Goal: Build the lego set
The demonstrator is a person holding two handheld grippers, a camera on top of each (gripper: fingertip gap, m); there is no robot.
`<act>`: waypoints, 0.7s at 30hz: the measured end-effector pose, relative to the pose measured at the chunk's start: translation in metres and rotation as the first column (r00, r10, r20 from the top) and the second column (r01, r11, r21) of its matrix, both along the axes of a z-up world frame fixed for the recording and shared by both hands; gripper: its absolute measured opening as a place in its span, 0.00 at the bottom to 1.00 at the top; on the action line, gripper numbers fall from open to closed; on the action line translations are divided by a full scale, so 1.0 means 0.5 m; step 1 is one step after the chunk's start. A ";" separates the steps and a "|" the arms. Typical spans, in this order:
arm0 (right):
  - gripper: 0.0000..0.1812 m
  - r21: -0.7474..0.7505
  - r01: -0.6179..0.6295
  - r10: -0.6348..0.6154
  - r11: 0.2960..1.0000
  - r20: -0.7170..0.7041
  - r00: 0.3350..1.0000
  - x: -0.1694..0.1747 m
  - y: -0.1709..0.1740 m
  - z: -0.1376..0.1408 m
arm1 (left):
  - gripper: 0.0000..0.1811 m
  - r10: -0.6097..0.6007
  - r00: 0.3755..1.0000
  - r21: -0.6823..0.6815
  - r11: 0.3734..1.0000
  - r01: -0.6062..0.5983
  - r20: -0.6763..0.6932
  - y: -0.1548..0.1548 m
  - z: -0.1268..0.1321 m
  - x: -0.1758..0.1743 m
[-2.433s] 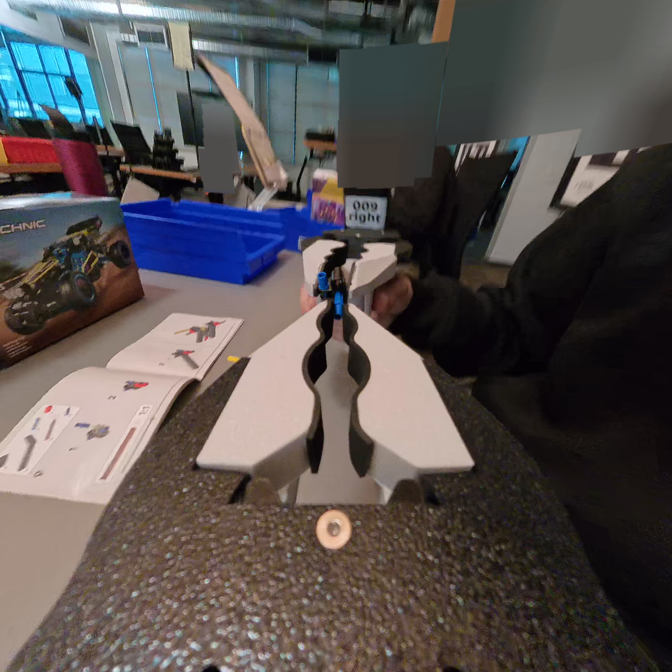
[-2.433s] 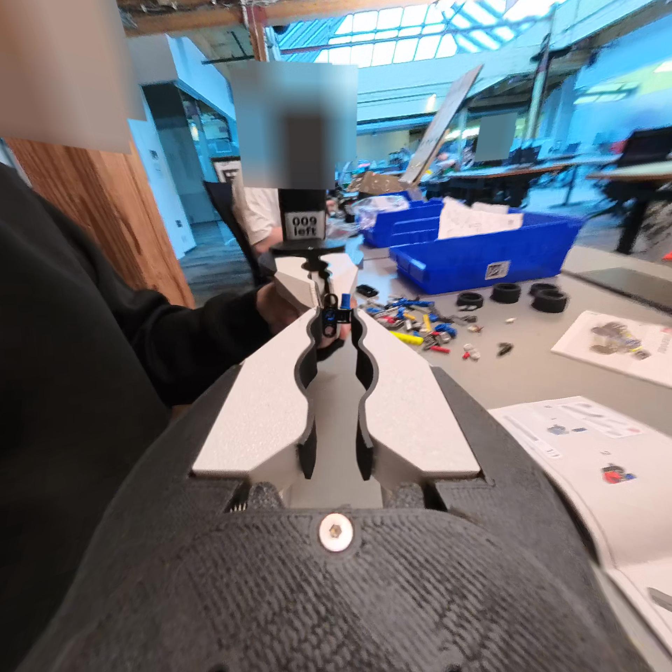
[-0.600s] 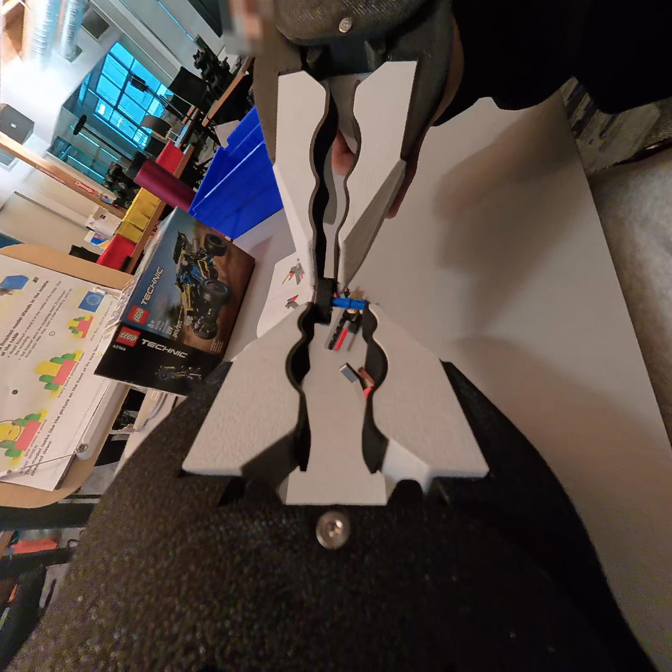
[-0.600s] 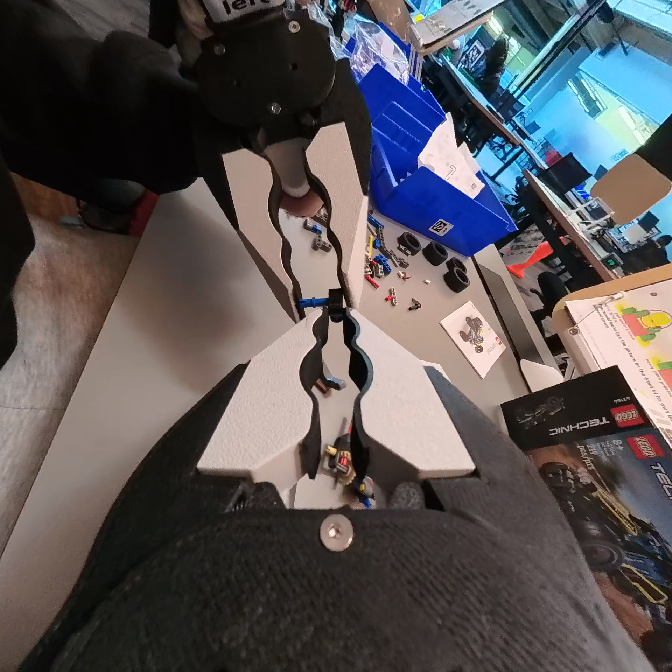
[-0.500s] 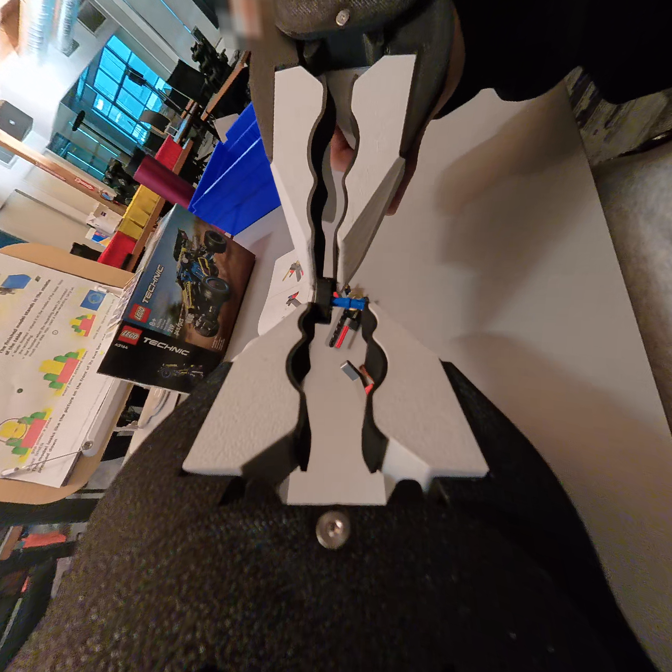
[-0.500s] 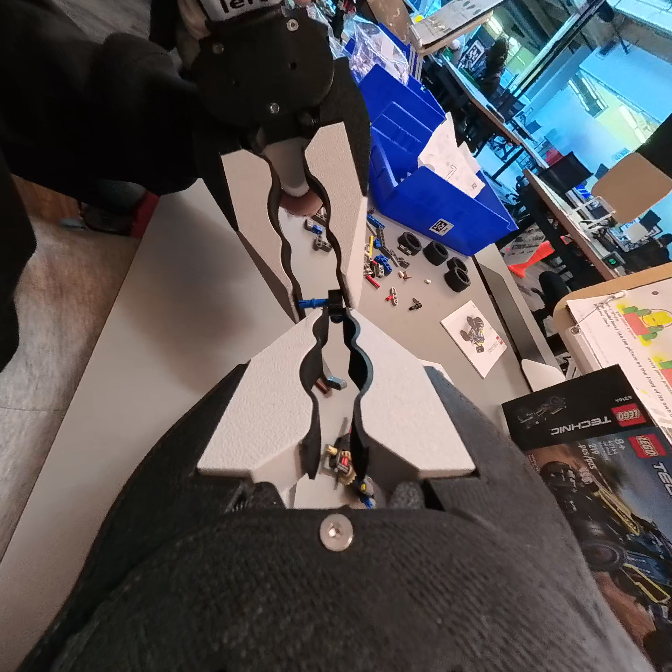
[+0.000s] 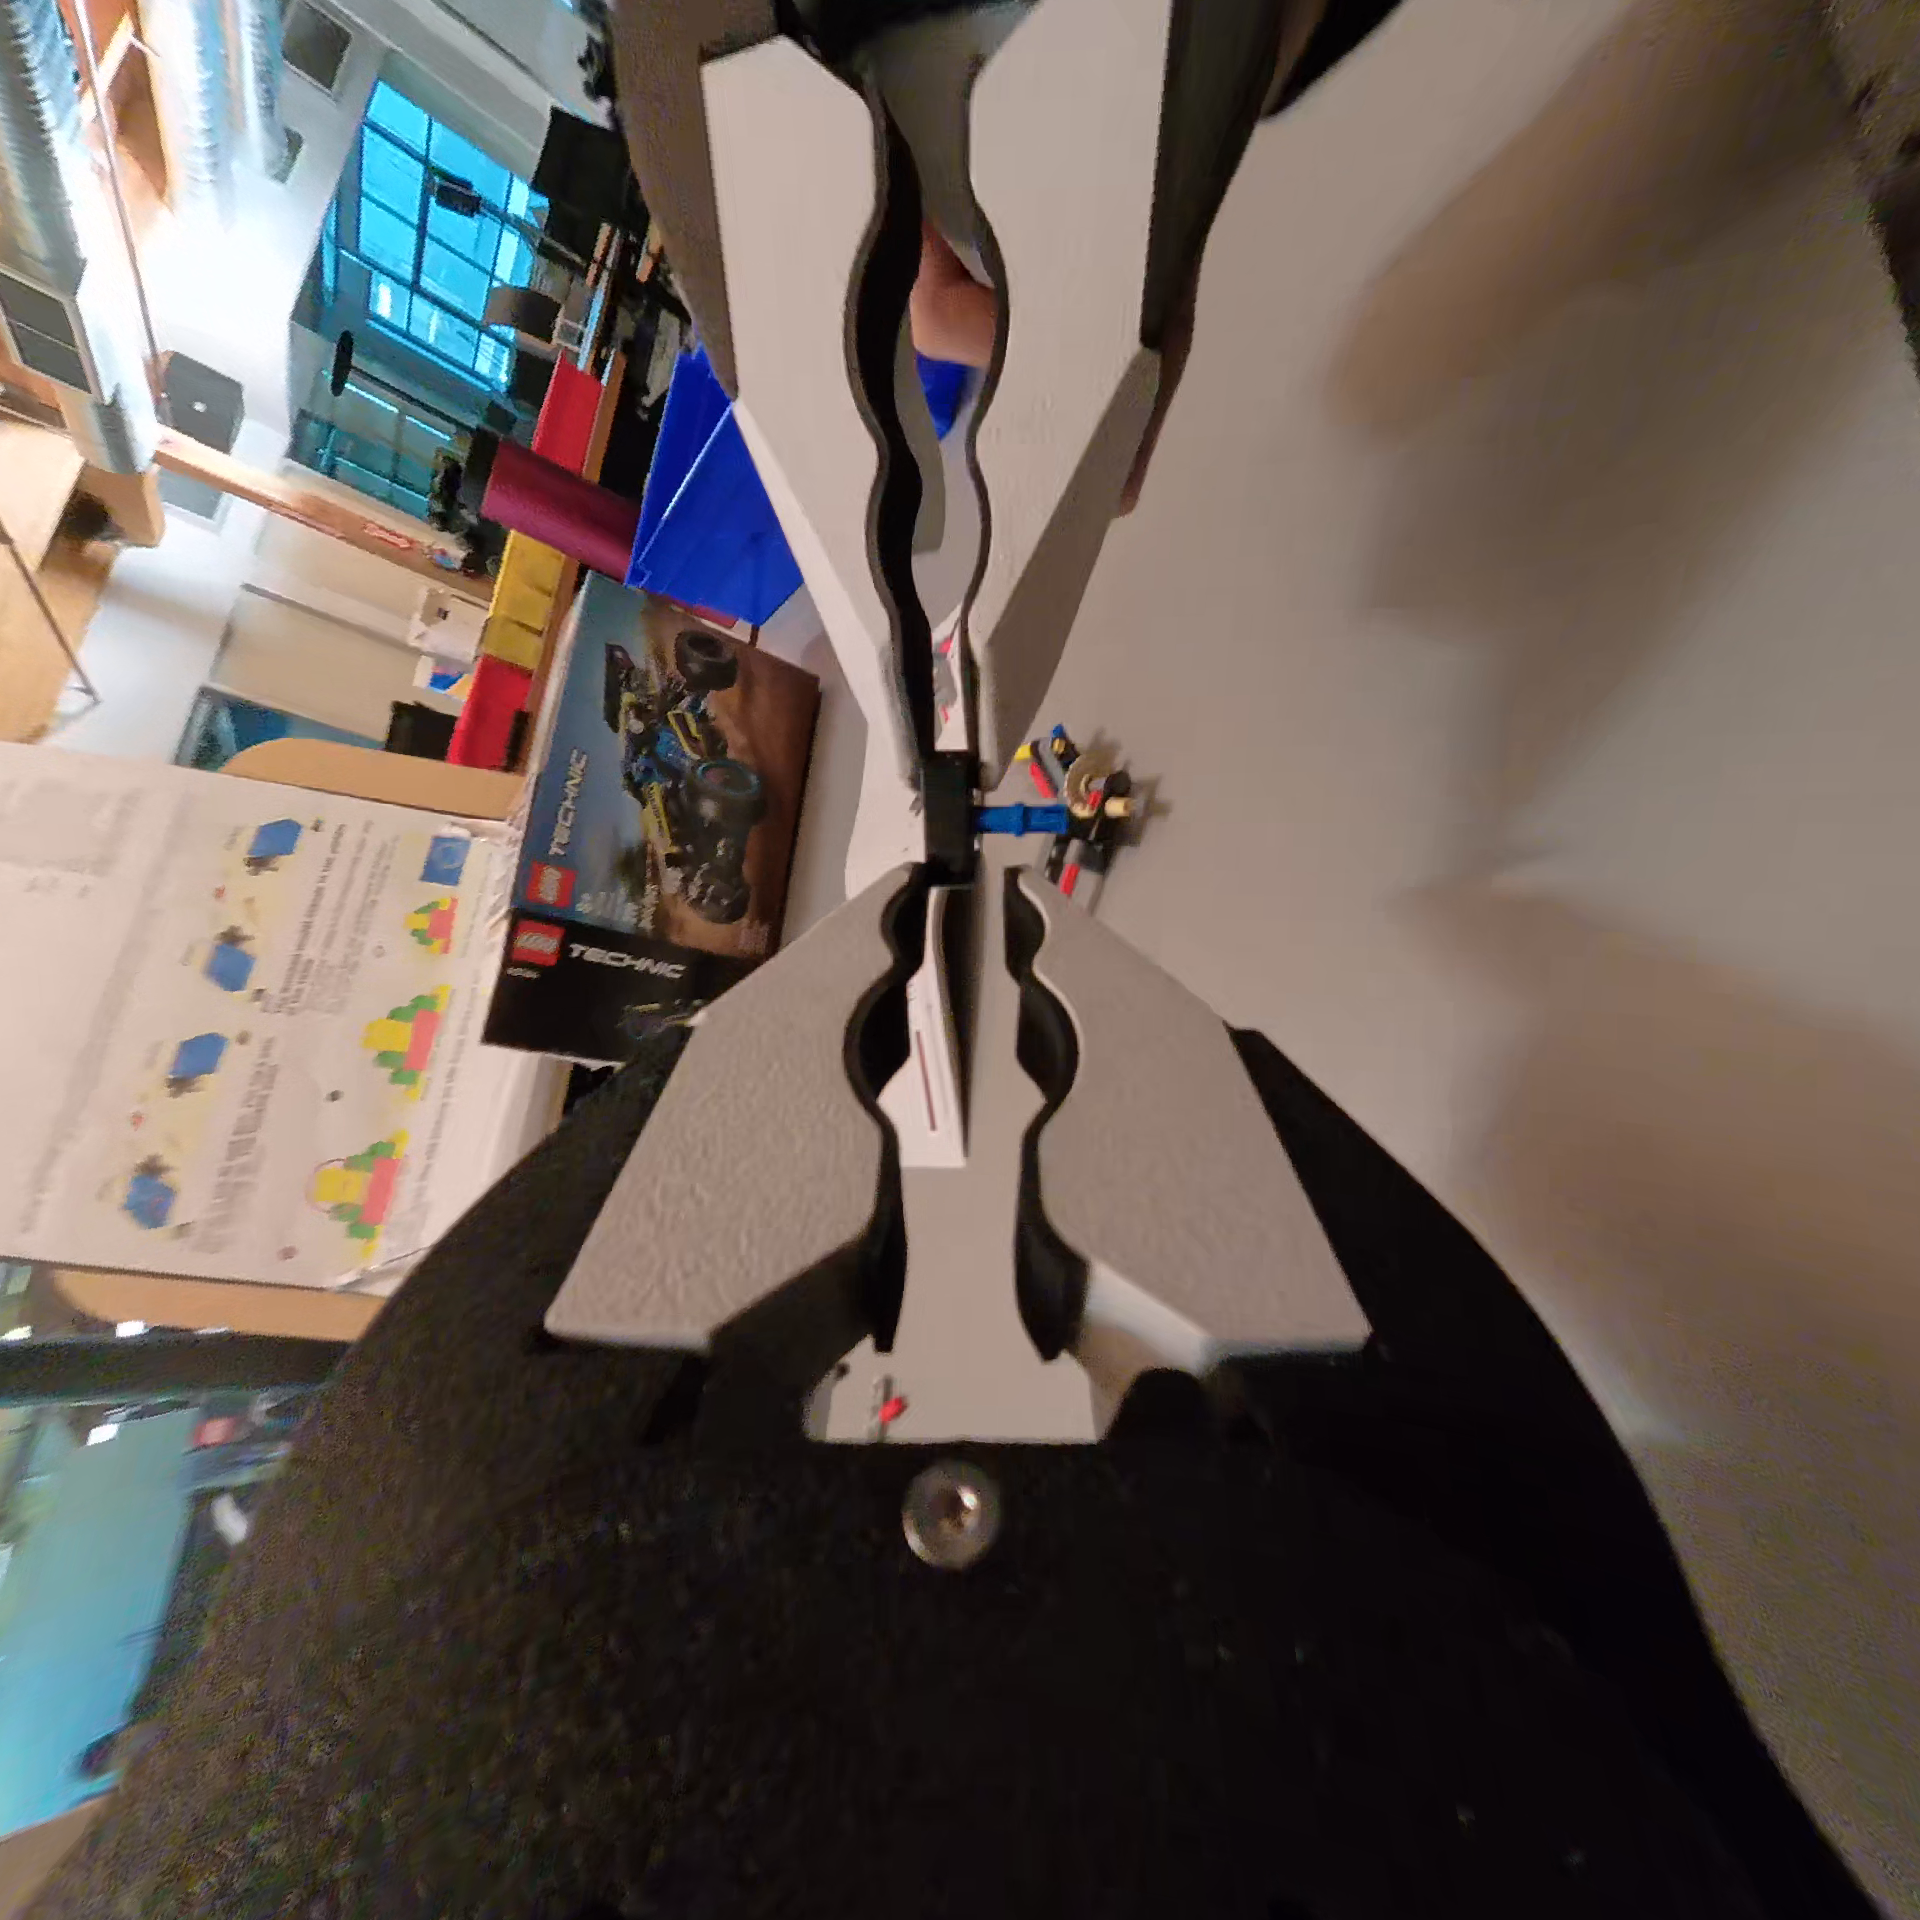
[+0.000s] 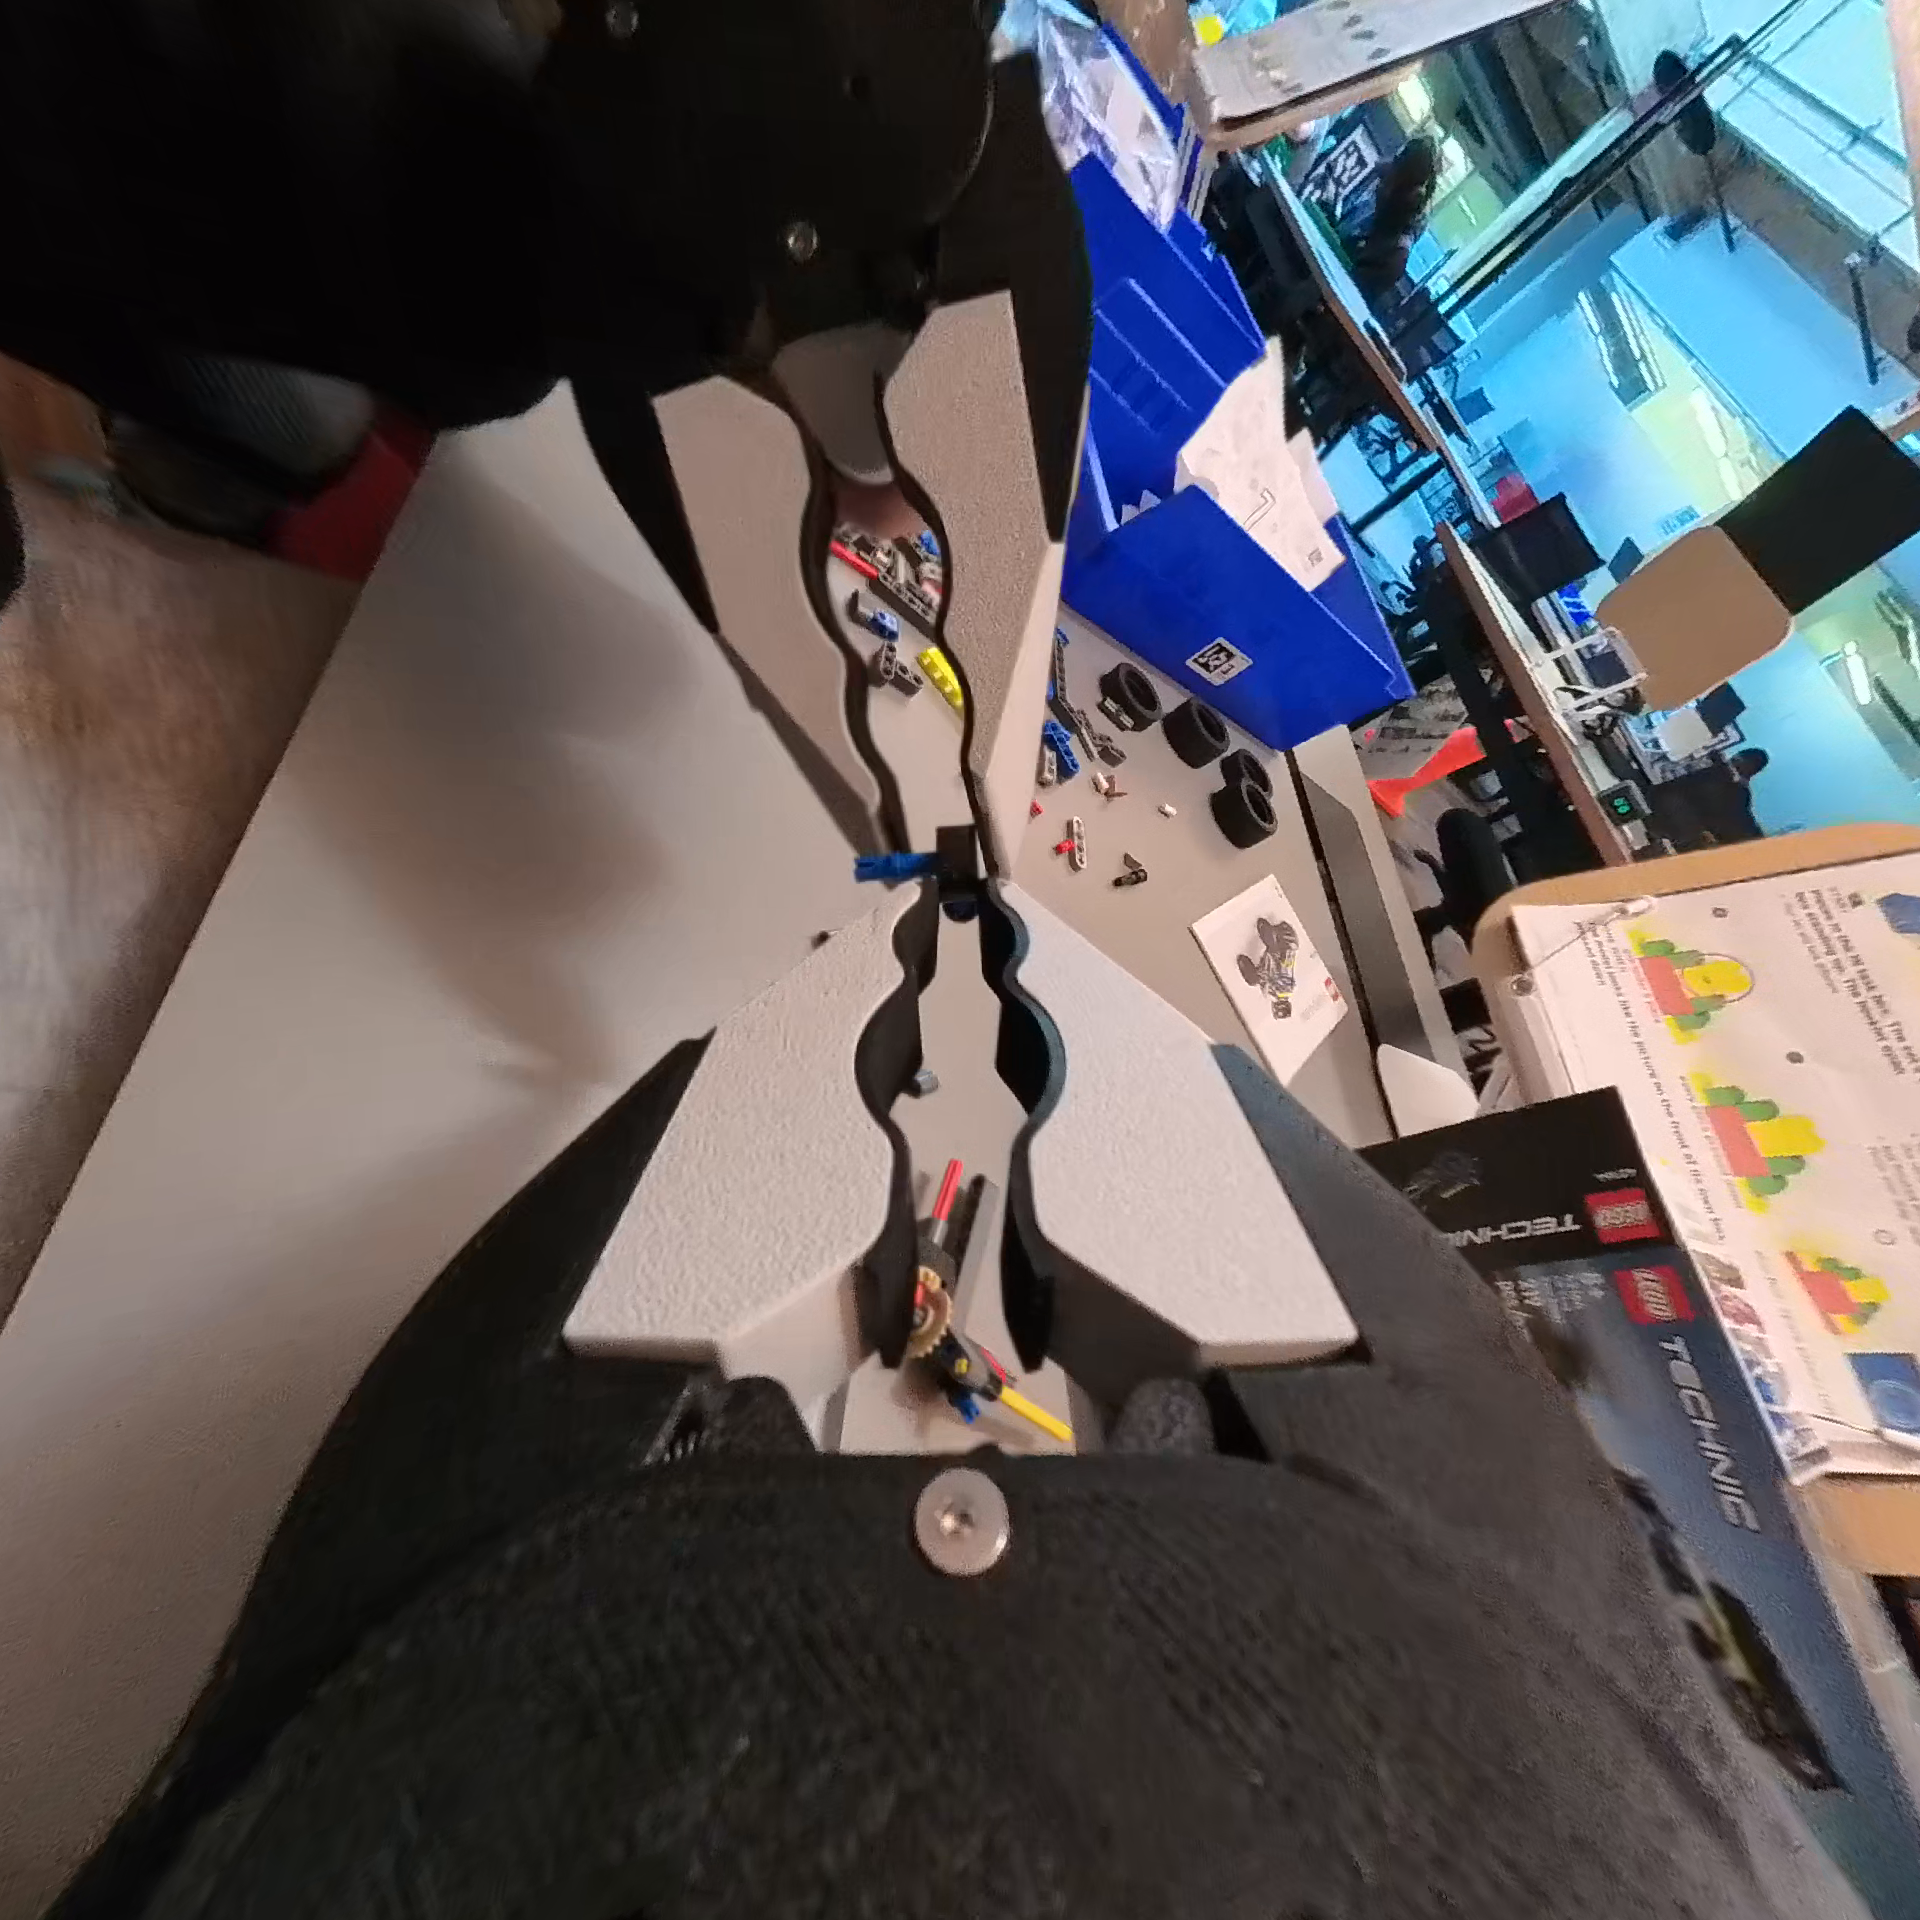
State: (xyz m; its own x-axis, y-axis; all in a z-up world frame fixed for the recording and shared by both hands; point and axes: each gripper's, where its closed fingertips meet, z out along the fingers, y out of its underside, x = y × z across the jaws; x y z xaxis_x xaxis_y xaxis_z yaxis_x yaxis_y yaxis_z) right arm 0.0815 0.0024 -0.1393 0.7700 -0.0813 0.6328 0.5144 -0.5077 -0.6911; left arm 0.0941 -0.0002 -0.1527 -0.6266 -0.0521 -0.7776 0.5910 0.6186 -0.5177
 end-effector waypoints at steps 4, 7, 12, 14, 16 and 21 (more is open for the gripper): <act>0.03 -0.026 0.027 -0.025 0.999 0.067 0.997 0.002 0.006 0.003 | 0.10 0.031 0.998 0.054 0.998 -0.033 0.052 0.003 0.001 0.001; 0.03 -0.033 0.054 -0.051 0.998 0.081 0.995 0.009 0.005 0.003 | 0.16 0.024 0.999 0.101 0.995 -0.027 0.030 0.005 -0.011 -0.006; 0.03 -0.003 0.076 -0.076 0.997 0.061 0.995 0.014 0.004 0.010 | 0.17 0.066 0.998 0.071 0.995 -0.066 0.008 0.002 -0.005 0.000; 0.03 -0.004 0.097 -0.097 0.995 0.068 0.993 0.018 0.007 0.011 | 0.17 0.090 0.996 0.059 0.994 -0.089 -0.003 0.004 -0.002 0.006; 0.03 -0.001 0.114 -0.113 0.993 0.075 0.991 0.021 0.011 0.011 | 0.16 0.101 0.994 0.035 0.994 -0.099 -0.042 0.004 0.001 0.008; 0.03 -0.020 0.117 -0.115 0.993 0.078 0.990 0.019 0.015 0.006 | 0.14 0.096 0.992 0.011 0.995 -0.096 -0.082 -0.001 0.001 0.007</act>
